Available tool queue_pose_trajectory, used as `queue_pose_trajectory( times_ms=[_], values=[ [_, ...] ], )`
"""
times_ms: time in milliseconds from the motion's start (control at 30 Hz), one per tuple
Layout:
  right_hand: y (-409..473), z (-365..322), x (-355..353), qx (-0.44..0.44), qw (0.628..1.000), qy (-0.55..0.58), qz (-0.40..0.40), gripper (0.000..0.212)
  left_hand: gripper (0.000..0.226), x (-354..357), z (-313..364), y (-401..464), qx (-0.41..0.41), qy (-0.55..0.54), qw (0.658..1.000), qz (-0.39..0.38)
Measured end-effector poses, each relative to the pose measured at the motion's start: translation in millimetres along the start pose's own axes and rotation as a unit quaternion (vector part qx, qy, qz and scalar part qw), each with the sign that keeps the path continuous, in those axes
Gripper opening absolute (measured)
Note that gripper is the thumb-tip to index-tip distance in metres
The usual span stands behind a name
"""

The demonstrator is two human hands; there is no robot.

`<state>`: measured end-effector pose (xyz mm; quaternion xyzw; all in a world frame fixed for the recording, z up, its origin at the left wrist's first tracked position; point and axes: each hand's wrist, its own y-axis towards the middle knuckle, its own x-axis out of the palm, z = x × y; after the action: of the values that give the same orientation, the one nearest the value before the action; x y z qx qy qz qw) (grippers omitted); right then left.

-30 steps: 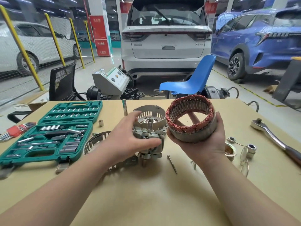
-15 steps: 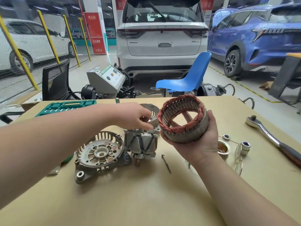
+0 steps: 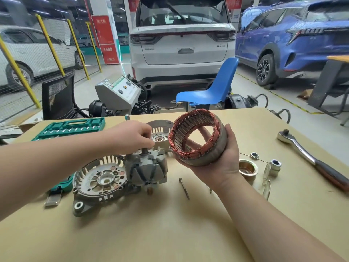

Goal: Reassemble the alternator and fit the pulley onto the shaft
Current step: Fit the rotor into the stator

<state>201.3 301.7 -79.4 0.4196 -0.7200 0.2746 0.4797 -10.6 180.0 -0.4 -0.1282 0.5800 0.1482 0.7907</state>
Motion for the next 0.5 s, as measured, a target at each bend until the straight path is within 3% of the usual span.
queue_pose_trajectory(
  times_ms=[133,333,500],
  values=[
    [1.5,1.3,-1.6,-0.014,0.999,-0.028,0.022,0.071,0.030,-6.9,-17.7,-45.2,0.005,-0.039,0.999,0.020],
    [4.6,11.9,-0.4,-0.038,0.997,-0.064,0.028,0.073,0.028,-3.6,-20.9,-93.2,0.032,-0.010,0.998,0.043],
    [2.8,12.9,-4.5,-0.121,0.974,-0.187,0.034,0.059,0.029,6.6,-29.5,-117.0,0.049,-0.016,0.996,0.076]
  ],
)
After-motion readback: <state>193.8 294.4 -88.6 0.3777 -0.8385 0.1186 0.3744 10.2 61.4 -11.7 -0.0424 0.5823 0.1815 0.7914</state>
